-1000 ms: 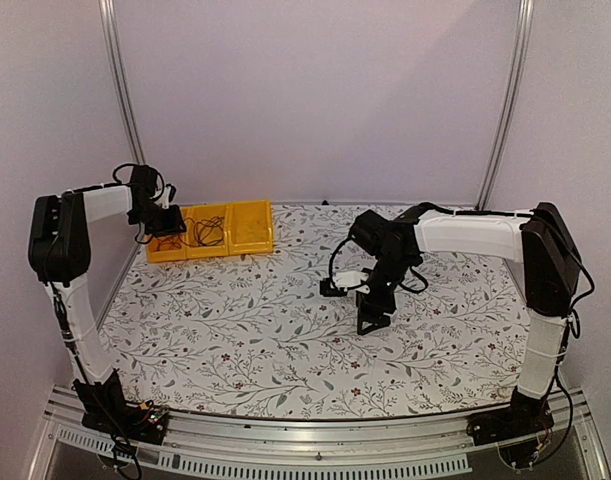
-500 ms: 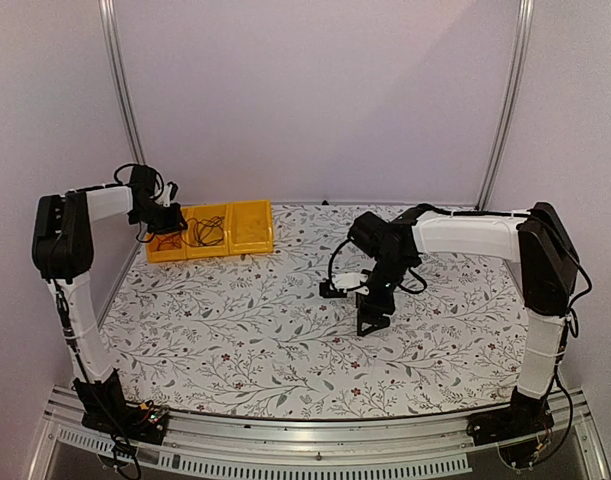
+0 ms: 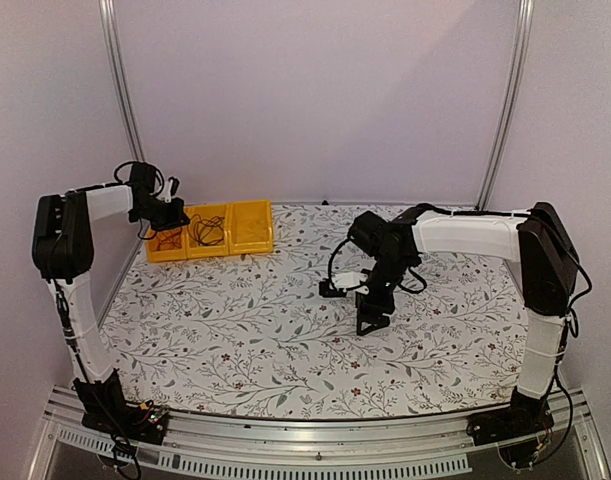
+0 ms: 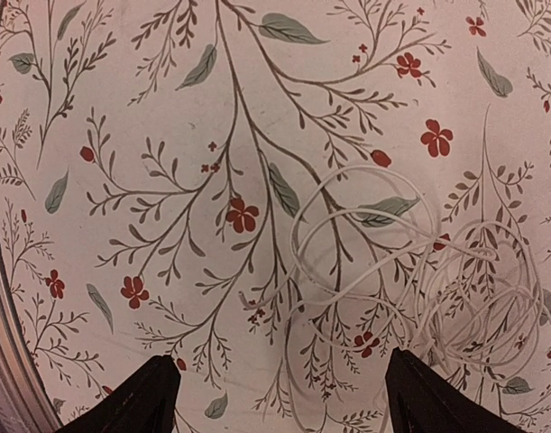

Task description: Untangle the cables

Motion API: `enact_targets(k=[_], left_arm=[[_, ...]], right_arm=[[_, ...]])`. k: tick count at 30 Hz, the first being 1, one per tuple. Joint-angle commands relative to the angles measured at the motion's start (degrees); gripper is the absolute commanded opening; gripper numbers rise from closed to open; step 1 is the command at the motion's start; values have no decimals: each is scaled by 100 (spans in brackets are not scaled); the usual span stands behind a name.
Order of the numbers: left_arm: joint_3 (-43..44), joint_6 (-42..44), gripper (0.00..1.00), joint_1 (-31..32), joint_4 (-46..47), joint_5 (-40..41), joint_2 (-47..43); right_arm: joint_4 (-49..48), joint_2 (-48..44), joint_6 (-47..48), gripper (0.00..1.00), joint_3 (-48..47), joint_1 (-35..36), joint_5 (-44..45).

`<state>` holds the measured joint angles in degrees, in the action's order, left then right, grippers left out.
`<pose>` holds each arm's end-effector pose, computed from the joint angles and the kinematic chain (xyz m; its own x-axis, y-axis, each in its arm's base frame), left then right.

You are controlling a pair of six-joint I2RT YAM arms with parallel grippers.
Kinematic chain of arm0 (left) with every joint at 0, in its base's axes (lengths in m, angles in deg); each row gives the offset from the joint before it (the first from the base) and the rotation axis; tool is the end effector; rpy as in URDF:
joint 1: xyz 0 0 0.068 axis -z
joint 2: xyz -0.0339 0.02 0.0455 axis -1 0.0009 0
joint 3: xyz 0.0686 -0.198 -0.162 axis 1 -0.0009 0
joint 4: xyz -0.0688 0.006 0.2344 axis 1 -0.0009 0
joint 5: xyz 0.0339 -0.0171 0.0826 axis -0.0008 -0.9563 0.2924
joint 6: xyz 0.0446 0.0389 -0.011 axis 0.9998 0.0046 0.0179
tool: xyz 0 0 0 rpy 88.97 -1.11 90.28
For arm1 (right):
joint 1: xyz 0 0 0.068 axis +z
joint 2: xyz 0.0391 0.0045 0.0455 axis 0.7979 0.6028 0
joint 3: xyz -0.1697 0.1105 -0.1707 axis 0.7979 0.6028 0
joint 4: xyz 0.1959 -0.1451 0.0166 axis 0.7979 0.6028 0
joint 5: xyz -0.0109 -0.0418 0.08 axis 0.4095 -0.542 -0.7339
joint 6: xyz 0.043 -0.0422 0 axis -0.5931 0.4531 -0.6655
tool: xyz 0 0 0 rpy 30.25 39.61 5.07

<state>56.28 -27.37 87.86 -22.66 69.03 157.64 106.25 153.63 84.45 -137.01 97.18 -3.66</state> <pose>0.4432 0.0010 0.1965 -0.7956 -0.1803 -0.5784 0.0524 0.9306 -0.3622 0.2525 0.2623 0.1847 -0.0412 -0.9525 -0.3016 -0.9971 0.0199 0.0734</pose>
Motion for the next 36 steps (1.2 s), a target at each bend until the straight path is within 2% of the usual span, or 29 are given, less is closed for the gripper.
enact_targets(k=[1, 5, 8, 16, 21, 22, 25, 28, 32, 36], left_arm=[[8, -104, 0, 164, 243, -176, 125], [145, -81, 0, 385, 303, -148, 271], [422, -7, 0, 597, 193, -28, 494], [847, -202, 0, 972, -157, 1069, 1078], [820, -403, 0, 1005, -215, 1380, 1036], [830, -414, 2, 1008, -256, 1383, 990], [803, -390, 17, 1029, -326, 1471, 583], [584, -220, 32, 1136, -189, 1688, -189], [287, -119, 41, 1389, -247, 2262, -1080], [-201, -174, 44, 1783, -328, 2329, -1814]], right_arm=[[11, 91, -36, 83, -124, 40, -28], [-53, 53, -79, 83, -146, 17, 74], [26, -62, -185, 83, -434, -193, -299], [-246, -676, -523, 77, -642, -1217, -685], [-452, -846, -771, 72, -508, -1709, -699], [-506, -863, -781, 71, -457, -1773, -672], [-602, -797, -766, 65, -331, -1911, -703], [-731, -677, -671, 56, -182, -1925, -862], [-714, -413, -542, 45, -208, -1882, -1086], [-758, -334, -323, 43, -47, -1620, -1066]])
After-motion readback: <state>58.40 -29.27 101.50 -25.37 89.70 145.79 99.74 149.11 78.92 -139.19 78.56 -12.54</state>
